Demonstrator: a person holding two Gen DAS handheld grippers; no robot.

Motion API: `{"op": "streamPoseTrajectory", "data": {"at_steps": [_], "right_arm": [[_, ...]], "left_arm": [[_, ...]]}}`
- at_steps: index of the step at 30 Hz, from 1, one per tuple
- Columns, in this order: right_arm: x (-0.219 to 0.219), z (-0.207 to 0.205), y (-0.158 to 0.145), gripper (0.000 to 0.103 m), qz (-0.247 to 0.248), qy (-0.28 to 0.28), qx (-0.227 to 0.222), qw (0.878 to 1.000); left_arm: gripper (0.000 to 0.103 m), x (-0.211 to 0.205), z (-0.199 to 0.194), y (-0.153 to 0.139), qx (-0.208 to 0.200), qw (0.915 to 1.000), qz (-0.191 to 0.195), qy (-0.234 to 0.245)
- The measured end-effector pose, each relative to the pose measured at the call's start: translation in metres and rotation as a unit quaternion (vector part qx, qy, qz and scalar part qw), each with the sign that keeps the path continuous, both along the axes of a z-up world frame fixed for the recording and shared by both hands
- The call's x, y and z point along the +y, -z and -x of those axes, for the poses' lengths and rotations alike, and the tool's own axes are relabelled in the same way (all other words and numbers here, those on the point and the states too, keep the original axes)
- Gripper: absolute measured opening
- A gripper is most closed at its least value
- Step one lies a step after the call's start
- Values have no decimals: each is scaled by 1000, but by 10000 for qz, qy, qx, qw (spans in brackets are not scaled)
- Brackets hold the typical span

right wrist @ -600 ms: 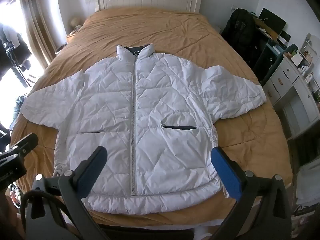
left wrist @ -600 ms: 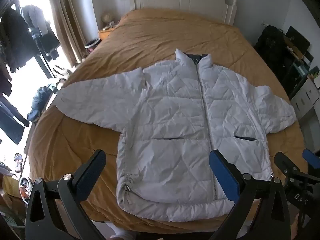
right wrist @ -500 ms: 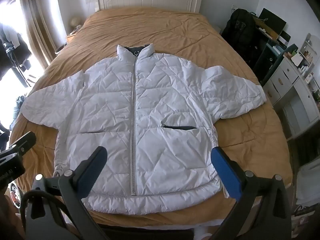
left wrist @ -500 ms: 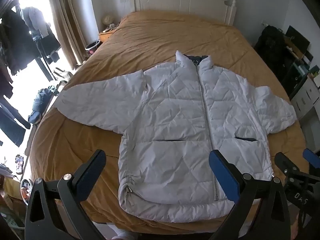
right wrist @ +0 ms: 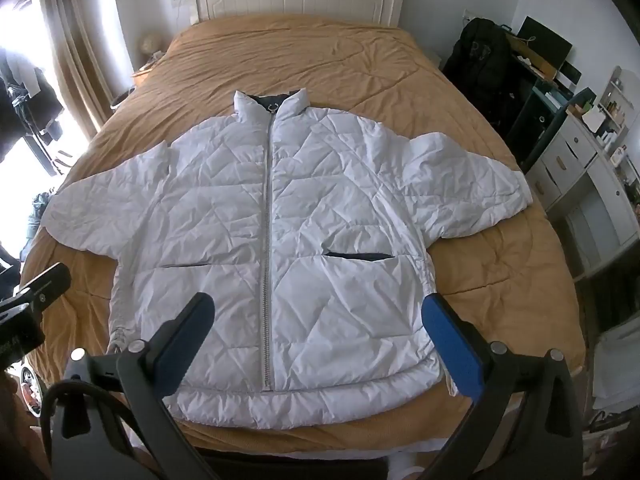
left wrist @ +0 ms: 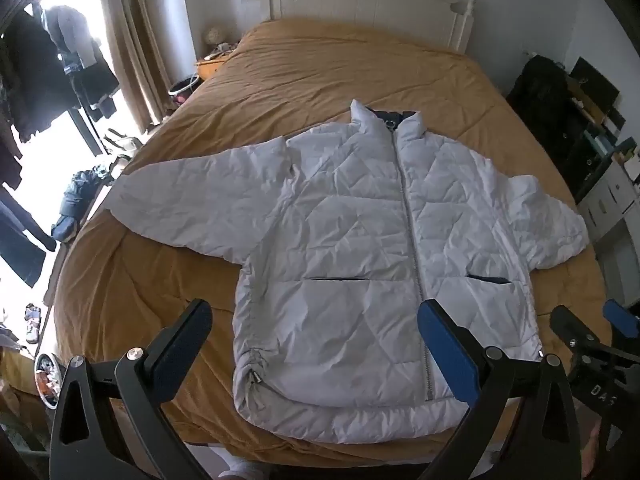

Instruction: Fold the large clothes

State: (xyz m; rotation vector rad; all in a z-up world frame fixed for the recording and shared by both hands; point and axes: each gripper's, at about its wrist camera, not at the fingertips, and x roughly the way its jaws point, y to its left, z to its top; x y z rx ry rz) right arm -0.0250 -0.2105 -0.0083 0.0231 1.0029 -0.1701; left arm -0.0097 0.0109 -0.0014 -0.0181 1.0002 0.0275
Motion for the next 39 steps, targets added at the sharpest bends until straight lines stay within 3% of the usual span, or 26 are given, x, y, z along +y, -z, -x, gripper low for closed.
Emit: {"op": "streamPoseTrajectory", "data": {"at_steps": [7,17,39], "right_arm": [[0,1,1,103,6,3,-16,10000],[-1,1,-1,103,-6,-9,-17,10000],[-3,0,0,103,-23,6,8,10000]], "left_arm": [[102,-3,-7,-1,88,9999,73,-14],[102,-7,-8,2,115,9997,-222,-31],[102,-2,-9,11,300,9993,-200,-118]]}}
